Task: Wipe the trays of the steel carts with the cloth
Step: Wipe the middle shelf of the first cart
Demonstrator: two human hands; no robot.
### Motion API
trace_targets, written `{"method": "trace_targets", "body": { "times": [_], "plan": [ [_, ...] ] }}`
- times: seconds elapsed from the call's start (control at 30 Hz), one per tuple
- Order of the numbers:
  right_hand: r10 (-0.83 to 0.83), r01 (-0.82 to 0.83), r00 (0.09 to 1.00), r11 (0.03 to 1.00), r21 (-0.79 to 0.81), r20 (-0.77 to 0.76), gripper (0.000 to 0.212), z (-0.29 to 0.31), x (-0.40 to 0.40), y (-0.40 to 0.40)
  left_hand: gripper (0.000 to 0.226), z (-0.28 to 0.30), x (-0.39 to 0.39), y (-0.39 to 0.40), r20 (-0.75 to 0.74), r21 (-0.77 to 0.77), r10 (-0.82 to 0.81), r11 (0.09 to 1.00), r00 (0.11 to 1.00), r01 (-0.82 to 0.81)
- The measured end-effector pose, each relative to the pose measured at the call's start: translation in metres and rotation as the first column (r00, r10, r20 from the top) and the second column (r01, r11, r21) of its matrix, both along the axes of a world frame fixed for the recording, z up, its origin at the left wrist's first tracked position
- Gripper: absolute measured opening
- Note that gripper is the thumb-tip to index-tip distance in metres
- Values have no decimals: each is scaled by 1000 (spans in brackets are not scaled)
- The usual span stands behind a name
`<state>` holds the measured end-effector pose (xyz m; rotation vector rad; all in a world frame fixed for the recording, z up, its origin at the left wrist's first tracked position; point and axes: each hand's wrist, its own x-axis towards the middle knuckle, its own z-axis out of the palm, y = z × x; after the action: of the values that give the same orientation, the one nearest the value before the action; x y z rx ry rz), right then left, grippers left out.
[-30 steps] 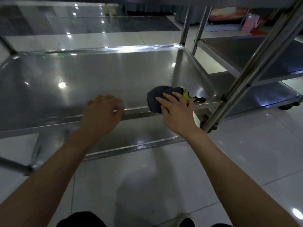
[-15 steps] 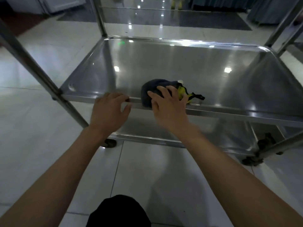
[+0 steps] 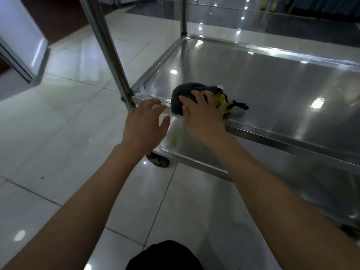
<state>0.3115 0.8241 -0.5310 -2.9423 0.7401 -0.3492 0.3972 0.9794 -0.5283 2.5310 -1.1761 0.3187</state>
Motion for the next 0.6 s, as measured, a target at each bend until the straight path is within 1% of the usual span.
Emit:
{"method": "trace_targets", "body": {
  "times": [0.1, 0.2, 0.3, 0.43, 0.5, 0.6],
  "plan": [
    [63, -61, 997, 997, 46, -41, 46, 4, 24, 9, 41, 0, 11, 7, -3, 4, 47, 999, 999, -47],
    [109, -104, 993, 991, 82, -48, 46, 8, 44, 19, 40, -1, 21, 14, 14, 45, 68, 997, 998, -69],
    [122, -120, 992, 991, 58, -39, 45, 8, 51, 23, 39, -4, 25, 15, 7, 62, 74, 995, 997, -75],
    [109, -109, 994, 994, 3, 11, 43, 8, 39, 18, 35, -6, 20, 8, -3, 49, 86, 995, 996, -86],
    [100, -100, 995, 995, 7, 30, 42, 8, 28, 13, 34, -8, 14, 5, -16, 34, 85, 996, 996, -85],
    [82, -83, 996, 997, 12, 44, 40, 6, 6, 1, 34, -10, 2, 0, -10, 16, 17, 1000, 1000, -17]
  ]
}}
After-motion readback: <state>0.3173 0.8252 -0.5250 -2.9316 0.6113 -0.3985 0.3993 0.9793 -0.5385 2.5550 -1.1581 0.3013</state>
